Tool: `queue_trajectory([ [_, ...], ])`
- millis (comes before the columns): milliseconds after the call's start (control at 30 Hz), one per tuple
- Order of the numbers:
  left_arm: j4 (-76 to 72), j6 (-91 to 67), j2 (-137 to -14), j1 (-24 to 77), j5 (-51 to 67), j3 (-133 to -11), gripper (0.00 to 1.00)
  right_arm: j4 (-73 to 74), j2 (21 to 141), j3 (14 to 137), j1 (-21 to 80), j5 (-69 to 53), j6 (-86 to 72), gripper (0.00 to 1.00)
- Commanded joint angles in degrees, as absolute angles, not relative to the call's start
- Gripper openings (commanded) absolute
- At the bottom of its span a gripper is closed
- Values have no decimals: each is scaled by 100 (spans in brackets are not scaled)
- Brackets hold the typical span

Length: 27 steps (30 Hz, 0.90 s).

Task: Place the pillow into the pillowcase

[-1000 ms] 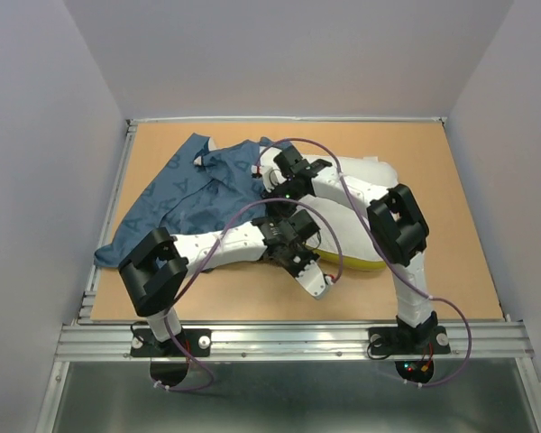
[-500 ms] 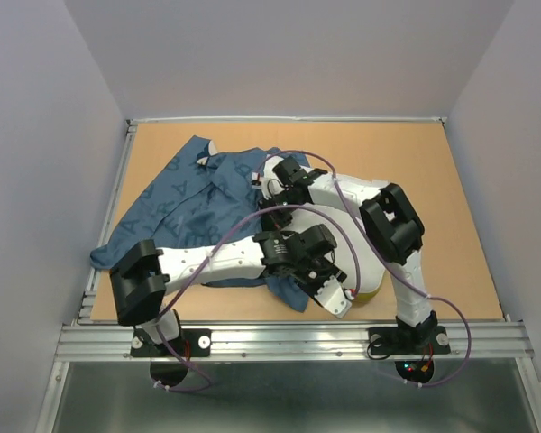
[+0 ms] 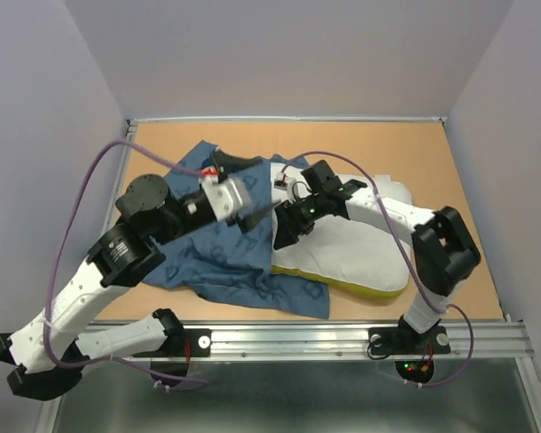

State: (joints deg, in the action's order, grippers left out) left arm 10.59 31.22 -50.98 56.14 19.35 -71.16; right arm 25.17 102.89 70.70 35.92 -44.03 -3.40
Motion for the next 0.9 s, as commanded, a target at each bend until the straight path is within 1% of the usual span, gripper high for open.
queue_trajectory([
  [0, 905, 1147, -6079, 3997, 1256, -7653, 84, 2556, 8916, 7004, 3429, -4062, -116, 82],
  [100, 870, 766, -6581, 3298, 1380, -7944, 83, 2847, 8640, 7233, 3051, -3859, -53, 81],
  [133, 905, 669, -7035, 2991, 1380, -8215, 83, 2865, 8587, 7329, 2676, -3710, -44, 81],
  [167, 940, 703, -7292, 2893, 1397, -8383, 81, 2865, 8596, 7408, 2507, -3544, -44, 81],
  [200, 1019, 781, -7582, 2874, 1171, -8576, 81, 2865, 8657, 7609, 2366, -3351, 113, 81],
  [233, 1237, 869, -7881, 2865, 1030, -9013, 80, 2857, 8796, 7724, 2190, -2861, 271, 83],
  [267, 1378, 940, -8536, 2839, 933, -9279, 79, 2874, 8920, 7830, 2084, -2674, 342, 84],
  [300, 1554, 1045, -8891, 2813, 932, -9568, 77, 2865, 9234, 8031, 2022, -2550, 421, 84],
  [333, 1878, 1063, -9556, 2778, 1010, -10154, 76, 2857, 9420, 8138, 1926, -2366, 561, 86],
  [400, 2204, 1133, -10218, 2760, 1220, -10772, 72, 2848, 9885, 8322, 1864, -2259, 650, 88],
  [433, 2424, 1142, -10500, 2742, 1387, -11263, 72, 2839, 10036, 8506, 1846, -2302, 798, 89],
  [467, 2513, 1203, -10990, 2751, 1519, -11476, 70, 2839, 10211, 8604, 1846, -2320, 808, 91],
  [533, 2479, 1169, -11510, 2716, 1695, -11828, 71, 2778, 10597, 8814, 1828, -2355, 948, 95],
  [700, 2593, 1274, -12339, 2672, 2004, -12365, 72, 2532, 11056, 8894, 1802, -2259, 1037, 96],
  [800, 2628, 1266, -12656, 2654, 2075, -12331, 72, 2496, 11214, 8903, 1802, -2355, 1011, 96],
  [867, 2515, 1205, -12796, 2593, 2005, -12173, 72, 2496, 11311, 8868, 1802, -2521, 1028, 92],
])
